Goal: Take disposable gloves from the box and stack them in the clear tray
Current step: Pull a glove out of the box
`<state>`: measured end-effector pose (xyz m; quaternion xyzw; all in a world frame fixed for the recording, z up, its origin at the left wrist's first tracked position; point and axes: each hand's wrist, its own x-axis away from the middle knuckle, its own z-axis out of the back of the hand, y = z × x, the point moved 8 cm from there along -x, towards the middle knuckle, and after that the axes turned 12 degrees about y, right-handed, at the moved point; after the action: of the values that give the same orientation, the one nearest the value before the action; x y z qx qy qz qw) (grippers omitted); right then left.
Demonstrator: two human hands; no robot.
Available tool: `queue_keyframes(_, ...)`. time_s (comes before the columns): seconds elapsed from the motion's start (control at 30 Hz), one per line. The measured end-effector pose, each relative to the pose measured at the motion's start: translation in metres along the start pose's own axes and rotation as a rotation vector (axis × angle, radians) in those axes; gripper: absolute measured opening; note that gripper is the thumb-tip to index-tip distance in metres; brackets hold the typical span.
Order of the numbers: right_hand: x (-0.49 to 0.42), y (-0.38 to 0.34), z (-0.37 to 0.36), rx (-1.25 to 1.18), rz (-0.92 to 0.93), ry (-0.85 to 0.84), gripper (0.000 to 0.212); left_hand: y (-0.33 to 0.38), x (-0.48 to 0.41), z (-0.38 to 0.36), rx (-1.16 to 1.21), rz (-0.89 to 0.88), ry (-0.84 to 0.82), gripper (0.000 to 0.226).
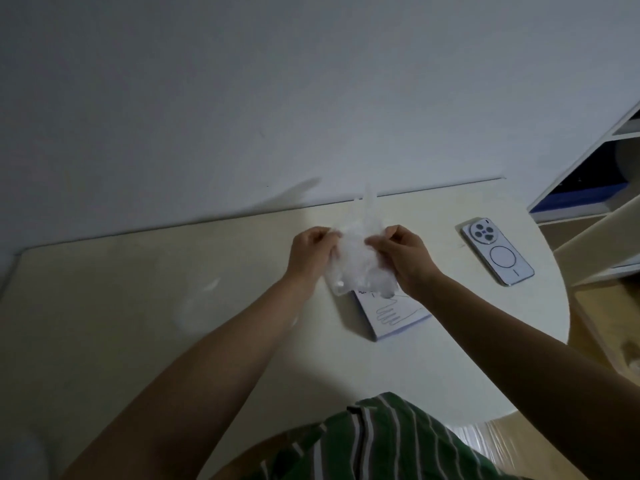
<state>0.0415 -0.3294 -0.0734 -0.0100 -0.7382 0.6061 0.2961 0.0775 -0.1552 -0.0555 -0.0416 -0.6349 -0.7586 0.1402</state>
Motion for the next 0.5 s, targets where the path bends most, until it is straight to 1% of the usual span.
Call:
queue_keyframes(0.03, 0.002, 0.001, -0.006, 0.0, -0.004, 0.01, 0.025, 0.001, -0.002, 0.011, 0.047, 0.005, 0.032, 0.019)
queue_keyframes(0.1, 0.006, 0.003, -0.019, -0.016, -0.024, -0.011, 0.021, 0.002, -0.004, 0.028, 0.112, 0.02, 0.041, 0.022)
queue_keyframes(0.17, 0.011, 0.006, -0.038, -0.036, -0.041, -0.072, 0.022, 0.001, -0.004, 0.038, 0.075, 0.014, -0.025, 0.024)
queue_keyframes(0.2, 0.013, 0.006, -0.047, -0.043, -0.051, -0.1, 0.023, 0.0, -0.002, 0.041, 0.047, 0.005, -0.066, 0.022)
queue_keyframes(0.27, 0.017, 0.008, -0.065, -0.061, -0.067, -0.15, 0.027, -0.003, -0.002, 0.052, -0.028, -0.011, -0.115, 0.002)
queue_keyframes(0.33, 0.017, 0.01, -0.079, -0.063, -0.081, -0.164, 0.047, -0.006, -0.004, 0.067, -0.098, -0.012, -0.138, 0.016)
queue_keyframes(0.37, 0.018, 0.009, -0.087, -0.033, -0.064, -0.157, 0.053, -0.008, -0.005, 0.076, -0.125, -0.004, -0.159, 0.019)
queue_keyframes(0.43, 0.018, 0.006, -0.1, 0.013, -0.016, -0.137, 0.052, -0.011, -0.006, 0.093, -0.169, 0.001, -0.185, 0.021)
queue_keyframes(0.5, 0.02, 0.005, -0.113, 0.018, 0.012, -0.134, 0.048, -0.016, -0.011, 0.12, -0.186, 0.012, -0.124, 0.019)
